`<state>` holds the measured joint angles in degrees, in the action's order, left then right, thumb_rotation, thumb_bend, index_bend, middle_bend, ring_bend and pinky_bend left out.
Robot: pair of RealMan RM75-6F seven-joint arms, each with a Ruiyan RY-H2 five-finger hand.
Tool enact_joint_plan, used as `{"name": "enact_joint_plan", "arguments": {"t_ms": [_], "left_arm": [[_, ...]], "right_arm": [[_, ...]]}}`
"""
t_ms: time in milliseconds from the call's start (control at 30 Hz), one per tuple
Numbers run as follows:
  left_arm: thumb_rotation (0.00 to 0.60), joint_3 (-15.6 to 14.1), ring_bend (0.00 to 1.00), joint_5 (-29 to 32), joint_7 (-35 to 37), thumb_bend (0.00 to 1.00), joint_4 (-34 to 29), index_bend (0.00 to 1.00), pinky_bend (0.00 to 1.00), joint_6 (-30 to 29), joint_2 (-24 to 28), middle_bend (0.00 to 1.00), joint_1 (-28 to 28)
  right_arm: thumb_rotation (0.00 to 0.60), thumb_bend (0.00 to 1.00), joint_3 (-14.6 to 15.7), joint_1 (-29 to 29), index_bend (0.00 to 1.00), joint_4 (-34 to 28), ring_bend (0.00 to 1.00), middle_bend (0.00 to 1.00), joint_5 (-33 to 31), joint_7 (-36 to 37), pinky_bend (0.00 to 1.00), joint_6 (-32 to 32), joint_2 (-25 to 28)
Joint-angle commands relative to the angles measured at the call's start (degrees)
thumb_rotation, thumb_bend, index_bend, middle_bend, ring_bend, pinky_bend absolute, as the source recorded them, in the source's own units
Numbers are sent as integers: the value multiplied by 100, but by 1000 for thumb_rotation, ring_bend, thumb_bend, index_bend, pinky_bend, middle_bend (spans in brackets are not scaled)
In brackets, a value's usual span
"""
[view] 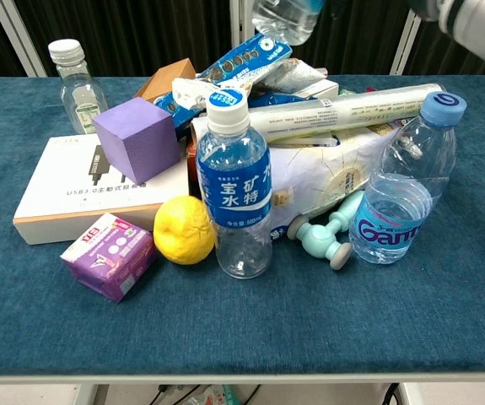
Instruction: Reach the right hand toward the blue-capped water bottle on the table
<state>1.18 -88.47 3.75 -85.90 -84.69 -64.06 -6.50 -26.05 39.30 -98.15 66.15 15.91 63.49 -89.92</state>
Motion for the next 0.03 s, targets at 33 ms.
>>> {"name": "enact_joint_plan", "arguments": {"t_ms": [33], "left_arm": [[265,-3,144,2,7,49,16,87,254,1,8,108,3]], "right_arm": [[600,364,-49,86,743,89,511,604,-169,-51,628,-101,-94]]}}
